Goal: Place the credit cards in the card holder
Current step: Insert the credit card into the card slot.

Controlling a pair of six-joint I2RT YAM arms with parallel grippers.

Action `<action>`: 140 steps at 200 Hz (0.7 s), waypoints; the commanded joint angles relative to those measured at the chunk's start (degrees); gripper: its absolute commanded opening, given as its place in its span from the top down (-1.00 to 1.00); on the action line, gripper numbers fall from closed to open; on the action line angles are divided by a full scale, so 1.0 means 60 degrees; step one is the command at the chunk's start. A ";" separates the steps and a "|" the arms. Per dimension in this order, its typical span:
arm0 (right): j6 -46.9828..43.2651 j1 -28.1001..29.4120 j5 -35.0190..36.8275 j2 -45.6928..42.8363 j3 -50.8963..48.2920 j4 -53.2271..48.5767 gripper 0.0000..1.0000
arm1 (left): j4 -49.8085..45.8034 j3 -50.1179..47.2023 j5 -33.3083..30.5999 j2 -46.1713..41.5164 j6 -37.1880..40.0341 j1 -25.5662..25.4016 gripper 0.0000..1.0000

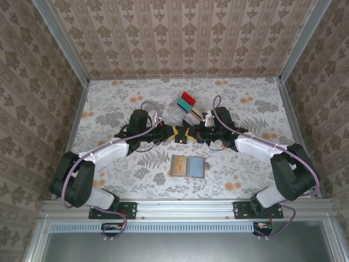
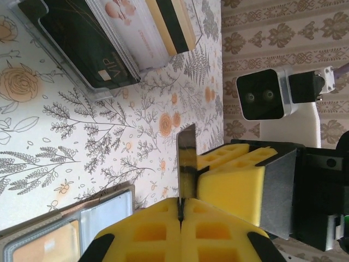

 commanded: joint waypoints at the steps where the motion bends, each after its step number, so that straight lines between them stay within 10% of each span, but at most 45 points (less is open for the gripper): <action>1: -0.0782 0.0268 0.0773 -0.0462 -0.0070 -0.1546 0.59 | -0.0699 -0.0154 -0.0340 -0.0341 0.0456 -0.0132 1.00; 140: -0.1517 0.2054 0.4675 -0.0609 -0.1119 -0.4615 0.73 | -0.0744 -0.1605 -0.3087 -0.0507 0.0828 -0.2618 1.00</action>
